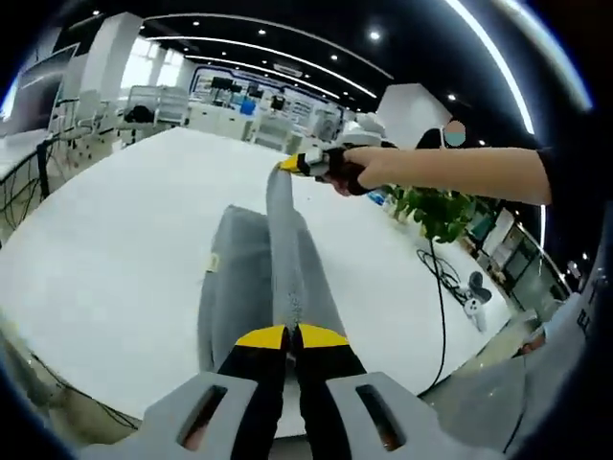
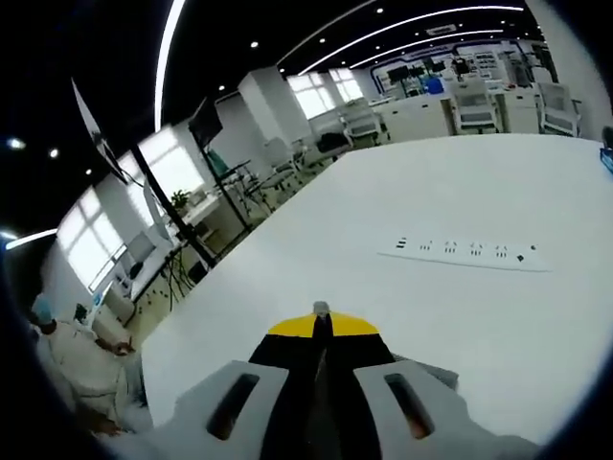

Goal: Fold the towel on the table until its edges align and the towel forms a compact rectangular stack.

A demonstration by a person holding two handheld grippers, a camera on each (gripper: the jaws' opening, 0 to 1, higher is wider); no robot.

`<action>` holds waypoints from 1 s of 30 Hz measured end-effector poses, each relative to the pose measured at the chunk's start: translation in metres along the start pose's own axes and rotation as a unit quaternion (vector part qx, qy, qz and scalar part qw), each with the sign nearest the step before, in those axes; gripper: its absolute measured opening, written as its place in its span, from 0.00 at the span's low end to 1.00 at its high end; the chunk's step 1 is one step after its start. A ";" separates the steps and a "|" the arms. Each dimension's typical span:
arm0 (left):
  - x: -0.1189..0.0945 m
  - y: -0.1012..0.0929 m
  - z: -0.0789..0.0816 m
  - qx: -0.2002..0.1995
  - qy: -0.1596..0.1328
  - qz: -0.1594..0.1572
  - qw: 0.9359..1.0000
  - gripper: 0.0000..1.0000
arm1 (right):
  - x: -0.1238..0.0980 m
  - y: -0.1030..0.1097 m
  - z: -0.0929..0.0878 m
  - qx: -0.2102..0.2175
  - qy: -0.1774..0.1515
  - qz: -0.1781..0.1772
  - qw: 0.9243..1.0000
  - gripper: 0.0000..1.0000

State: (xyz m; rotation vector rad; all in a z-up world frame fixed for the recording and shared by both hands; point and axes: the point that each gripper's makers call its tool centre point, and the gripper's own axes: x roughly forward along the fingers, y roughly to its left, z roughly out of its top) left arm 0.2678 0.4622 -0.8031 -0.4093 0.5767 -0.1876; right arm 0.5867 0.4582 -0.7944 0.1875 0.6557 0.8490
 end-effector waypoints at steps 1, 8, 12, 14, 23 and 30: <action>0.000 0.004 0.000 -0.011 -0.004 0.005 1.000 0.03 | 0.005 0.001 -0.002 -0.002 0.002 -0.001 1.000 0.00; 0.005 0.035 -0.021 -0.074 0.010 0.011 0.997 0.03 | 0.023 0.005 -0.016 0.005 0.015 -0.008 1.000 0.00; 0.011 0.050 -0.034 -0.082 0.027 0.015 0.996 0.03 | 0.042 0.004 -0.028 0.007 0.023 -0.010 1.000 0.00; 0.012 0.053 -0.040 -0.091 0.038 0.017 0.995 0.03 | 0.044 0.007 -0.031 0.007 0.026 -0.010 1.000 0.00; 0.022 0.075 -0.054 -0.157 0.041 0.010 0.987 0.03 | 0.067 0.002 -0.044 0.017 0.018 -0.036 0.999 0.00; 0.030 0.083 -0.068 -0.163 0.061 0.016 0.985 0.03 | 0.084 -0.005 -0.061 0.037 0.018 -0.045 0.998 0.00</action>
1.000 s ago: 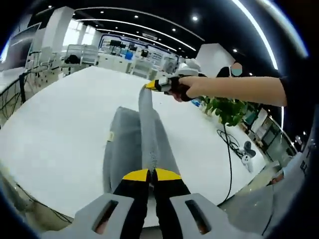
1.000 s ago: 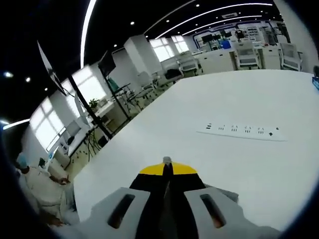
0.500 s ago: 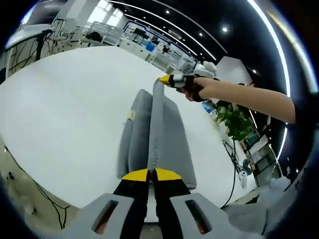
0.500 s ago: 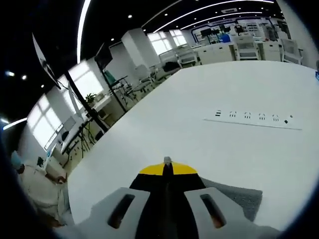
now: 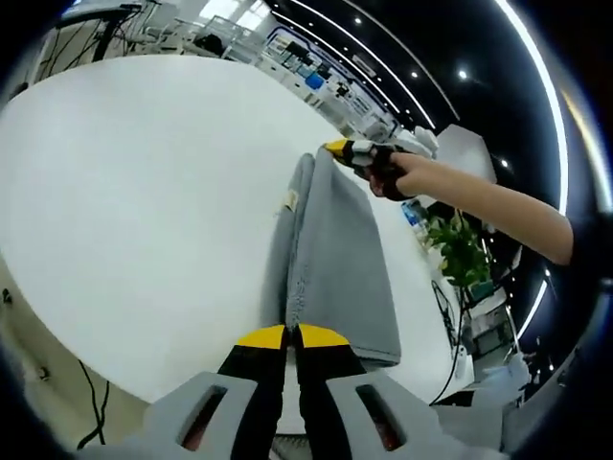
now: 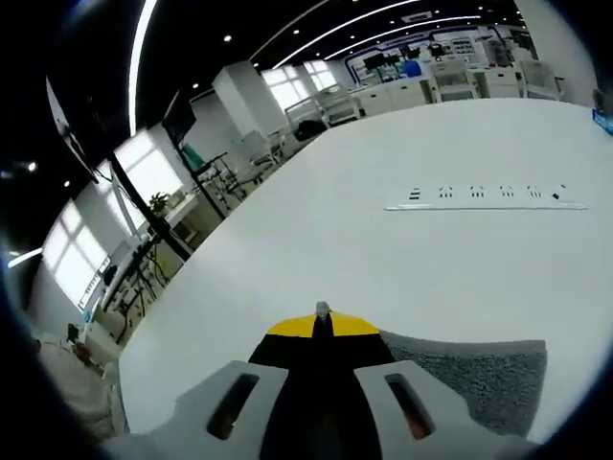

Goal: Fold the towel on the table until its edges align and the towel forms a compact rectangular stack.

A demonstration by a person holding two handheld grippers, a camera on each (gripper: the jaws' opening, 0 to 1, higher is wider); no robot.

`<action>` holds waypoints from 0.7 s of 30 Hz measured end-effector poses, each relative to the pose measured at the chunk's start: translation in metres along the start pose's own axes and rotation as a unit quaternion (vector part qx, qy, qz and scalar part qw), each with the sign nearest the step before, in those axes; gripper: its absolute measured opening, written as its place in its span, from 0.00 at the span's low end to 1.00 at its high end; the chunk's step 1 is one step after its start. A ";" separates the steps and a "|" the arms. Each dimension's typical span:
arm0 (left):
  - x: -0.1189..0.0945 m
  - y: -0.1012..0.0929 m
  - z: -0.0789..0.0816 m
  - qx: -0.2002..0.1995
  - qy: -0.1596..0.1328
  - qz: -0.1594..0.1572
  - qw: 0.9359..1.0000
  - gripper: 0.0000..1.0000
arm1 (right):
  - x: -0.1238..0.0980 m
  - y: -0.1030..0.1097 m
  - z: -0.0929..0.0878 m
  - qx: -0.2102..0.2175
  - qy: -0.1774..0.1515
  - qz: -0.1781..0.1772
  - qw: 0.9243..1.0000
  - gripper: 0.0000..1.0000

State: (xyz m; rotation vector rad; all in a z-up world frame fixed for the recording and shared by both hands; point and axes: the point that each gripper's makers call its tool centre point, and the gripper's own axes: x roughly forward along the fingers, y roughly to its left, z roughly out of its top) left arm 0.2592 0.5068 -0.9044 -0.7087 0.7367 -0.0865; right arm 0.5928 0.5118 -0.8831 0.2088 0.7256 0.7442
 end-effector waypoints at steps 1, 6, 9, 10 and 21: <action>0.001 0.003 -0.001 -0.003 0.001 0.005 1.000 0.03 | 0.004 -0.001 -0.002 -0.005 0.001 -0.001 1.000 0.00; 0.003 0.007 -0.003 -0.013 0.000 0.015 1.000 0.03 | 0.017 -0.002 -0.009 -0.017 0.007 -0.004 1.000 0.00; 0.003 0.009 -0.004 -0.011 0.000 0.021 1.000 0.03 | 0.014 -0.004 -0.010 -0.033 0.012 -0.013 0.999 0.01; 0.003 0.009 -0.004 -0.014 0.000 0.022 1.000 0.03 | 0.017 -0.004 -0.009 -0.033 0.012 -0.011 0.999 0.01; 0.000 -0.002 0.008 0.035 -0.007 0.007 0.999 0.10 | 0.013 0.006 -0.004 -0.162 0.014 0.025 0.986 0.27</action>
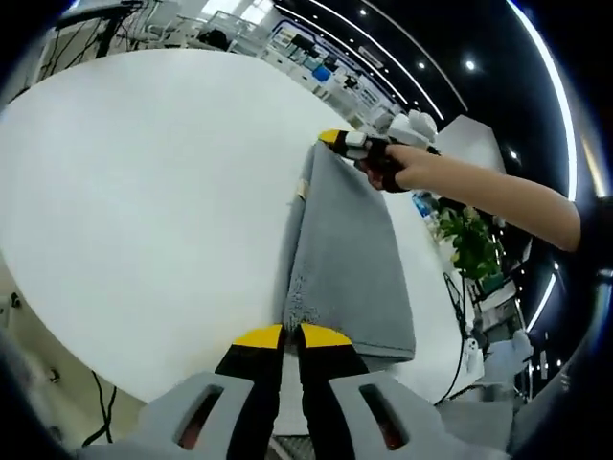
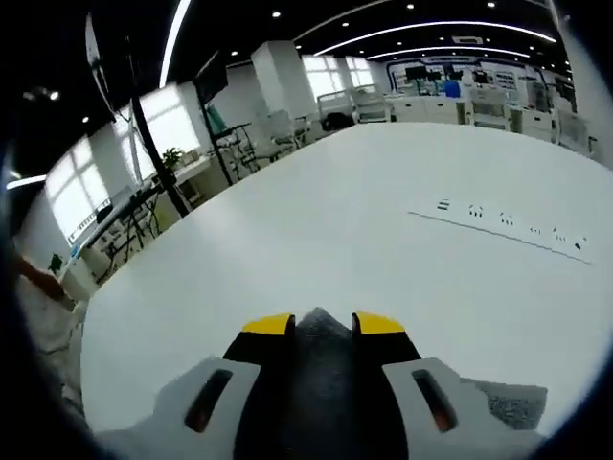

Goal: Fold the towel on the table until its edges align and the towel forms a compact rectangular stack.

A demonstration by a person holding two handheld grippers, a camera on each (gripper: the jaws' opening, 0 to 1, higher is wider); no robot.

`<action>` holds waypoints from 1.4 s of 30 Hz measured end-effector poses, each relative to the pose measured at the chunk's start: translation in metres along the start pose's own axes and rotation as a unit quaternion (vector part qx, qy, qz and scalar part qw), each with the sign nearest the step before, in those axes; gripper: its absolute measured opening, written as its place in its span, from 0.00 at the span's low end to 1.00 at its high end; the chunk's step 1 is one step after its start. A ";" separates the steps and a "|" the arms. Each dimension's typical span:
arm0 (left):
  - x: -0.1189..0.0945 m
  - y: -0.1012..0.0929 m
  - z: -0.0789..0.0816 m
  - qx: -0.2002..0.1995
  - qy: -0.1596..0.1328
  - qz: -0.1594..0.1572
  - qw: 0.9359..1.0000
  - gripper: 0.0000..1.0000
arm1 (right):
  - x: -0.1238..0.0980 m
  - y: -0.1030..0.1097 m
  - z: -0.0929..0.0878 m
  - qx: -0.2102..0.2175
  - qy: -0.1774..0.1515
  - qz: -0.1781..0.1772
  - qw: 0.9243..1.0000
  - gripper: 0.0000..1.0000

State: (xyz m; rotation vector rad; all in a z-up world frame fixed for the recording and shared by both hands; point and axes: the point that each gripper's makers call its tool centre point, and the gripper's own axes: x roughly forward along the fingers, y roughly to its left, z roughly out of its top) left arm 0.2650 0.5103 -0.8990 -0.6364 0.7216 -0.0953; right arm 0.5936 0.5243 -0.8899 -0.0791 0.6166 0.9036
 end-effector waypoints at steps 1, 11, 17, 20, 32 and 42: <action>-0.001 -0.008 0.011 -0.010 -0.026 -0.019 0.999 0.16 | -0.001 0.000 0.000 -0.006 0.001 0.002 1.000 0.29; 0.016 -0.020 0.050 0.087 -0.025 -0.036 0.995 0.40 | -0.049 -0.027 -0.009 -0.017 0.029 -0.027 0.999 0.40; 0.032 -0.025 0.068 0.174 0.000 -0.031 0.984 0.44 | -0.079 -0.051 -0.028 0.008 0.041 -0.057 0.997 0.48; 0.042 -0.023 0.082 0.199 0.008 -0.018 0.980 0.40 | -0.093 -0.058 -0.038 0.022 0.043 -0.064 0.997 0.50; 0.081 -0.022 0.110 0.270 0.013 -0.008 0.963 0.37 | -0.158 -0.065 -0.091 0.058 0.064 -0.076 0.993 0.50; 0.104 -0.007 0.111 0.274 0.036 0.018 0.961 0.27 | -0.183 -0.041 -0.119 0.090 0.045 -0.059 0.993 0.37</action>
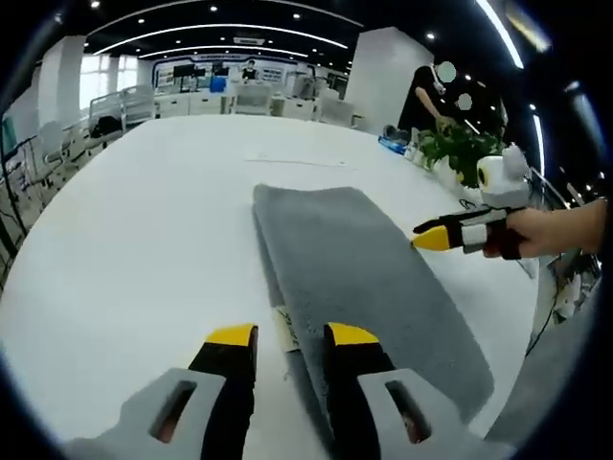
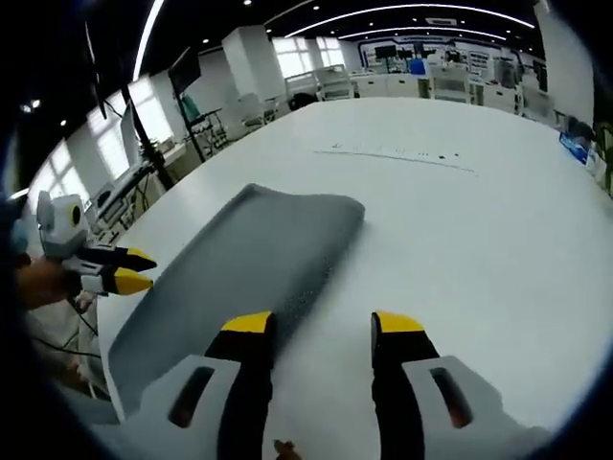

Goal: Fold the towel on the table until its edges align and the towel forms a compact rectangular stack.

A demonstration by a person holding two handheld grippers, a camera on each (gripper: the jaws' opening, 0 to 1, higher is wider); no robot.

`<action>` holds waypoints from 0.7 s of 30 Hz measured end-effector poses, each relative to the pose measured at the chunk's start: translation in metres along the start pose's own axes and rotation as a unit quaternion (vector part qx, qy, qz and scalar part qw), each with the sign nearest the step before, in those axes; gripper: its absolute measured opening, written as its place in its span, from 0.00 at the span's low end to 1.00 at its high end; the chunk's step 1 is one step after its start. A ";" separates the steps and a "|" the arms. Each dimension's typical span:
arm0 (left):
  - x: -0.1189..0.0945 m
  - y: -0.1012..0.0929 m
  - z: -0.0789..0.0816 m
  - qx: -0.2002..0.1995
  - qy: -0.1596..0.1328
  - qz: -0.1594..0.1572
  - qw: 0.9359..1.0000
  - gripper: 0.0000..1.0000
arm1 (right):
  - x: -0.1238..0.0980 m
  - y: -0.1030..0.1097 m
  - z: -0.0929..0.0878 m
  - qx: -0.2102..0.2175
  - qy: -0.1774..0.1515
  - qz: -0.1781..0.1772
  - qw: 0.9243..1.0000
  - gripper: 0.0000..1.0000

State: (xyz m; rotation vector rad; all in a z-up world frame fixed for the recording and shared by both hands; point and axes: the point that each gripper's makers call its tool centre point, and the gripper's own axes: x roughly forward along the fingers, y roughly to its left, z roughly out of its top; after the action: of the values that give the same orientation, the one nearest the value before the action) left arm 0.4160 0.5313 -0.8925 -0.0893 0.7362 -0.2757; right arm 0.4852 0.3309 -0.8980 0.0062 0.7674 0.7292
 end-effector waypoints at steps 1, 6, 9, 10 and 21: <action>0.001 0.001 0.000 -0.002 0.000 0.001 1.000 0.27 | 0.000 0.003 -0.003 0.003 -0.002 0.006 1.000 0.35; 0.009 0.004 -0.001 -0.025 0.001 0.013 1.000 0.23 | 0.007 0.014 -0.012 0.017 -0.003 0.024 1.000 0.23; 0.015 0.005 -0.001 -0.027 0.001 0.020 0.999 0.22 | 0.010 0.021 -0.013 0.022 -0.006 0.032 0.999 0.20; 0.017 0.006 -0.001 -0.025 0.001 0.023 0.999 0.20 | 0.011 0.024 -0.014 0.020 -0.005 0.036 0.999 0.19; 0.022 0.004 -0.008 0.001 -0.004 0.032 0.999 0.01 | 0.016 0.028 -0.021 0.032 -0.024 0.060 0.997 0.06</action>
State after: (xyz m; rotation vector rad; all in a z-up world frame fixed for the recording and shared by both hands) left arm 0.4272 0.5287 -0.9131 -0.0642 0.7283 -0.2157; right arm 0.4626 0.3567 -0.9158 0.1296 0.7486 0.8158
